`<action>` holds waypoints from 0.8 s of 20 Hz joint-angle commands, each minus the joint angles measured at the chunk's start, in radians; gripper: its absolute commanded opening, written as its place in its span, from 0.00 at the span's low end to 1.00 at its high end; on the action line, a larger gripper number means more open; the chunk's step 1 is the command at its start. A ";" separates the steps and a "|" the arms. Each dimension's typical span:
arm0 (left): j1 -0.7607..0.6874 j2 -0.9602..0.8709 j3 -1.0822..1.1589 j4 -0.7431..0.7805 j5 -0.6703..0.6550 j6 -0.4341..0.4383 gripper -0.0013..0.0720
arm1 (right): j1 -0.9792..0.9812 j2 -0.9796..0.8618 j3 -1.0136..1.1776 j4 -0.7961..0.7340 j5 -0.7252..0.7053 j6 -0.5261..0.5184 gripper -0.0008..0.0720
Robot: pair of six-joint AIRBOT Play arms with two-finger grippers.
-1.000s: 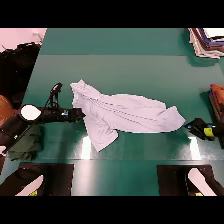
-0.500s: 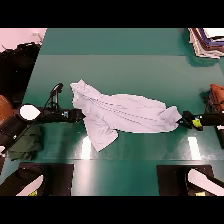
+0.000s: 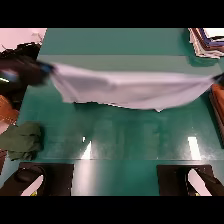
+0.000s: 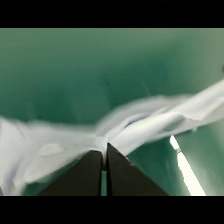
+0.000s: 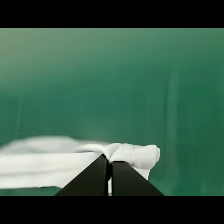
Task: Fold the shirts.
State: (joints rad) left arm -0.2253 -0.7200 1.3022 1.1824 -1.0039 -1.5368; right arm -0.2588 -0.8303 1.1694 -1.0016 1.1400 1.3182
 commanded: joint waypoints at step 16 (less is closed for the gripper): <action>0.000 -0.056 0.597 0.228 -0.206 -0.062 0.05 | 0.002 -0.094 0.725 -0.148 0.398 0.118 0.03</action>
State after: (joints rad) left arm -0.2268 -0.7383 1.9572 1.3525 -1.1244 -1.5784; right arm -0.2569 -0.8291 1.8500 -1.1595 1.4185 1.4052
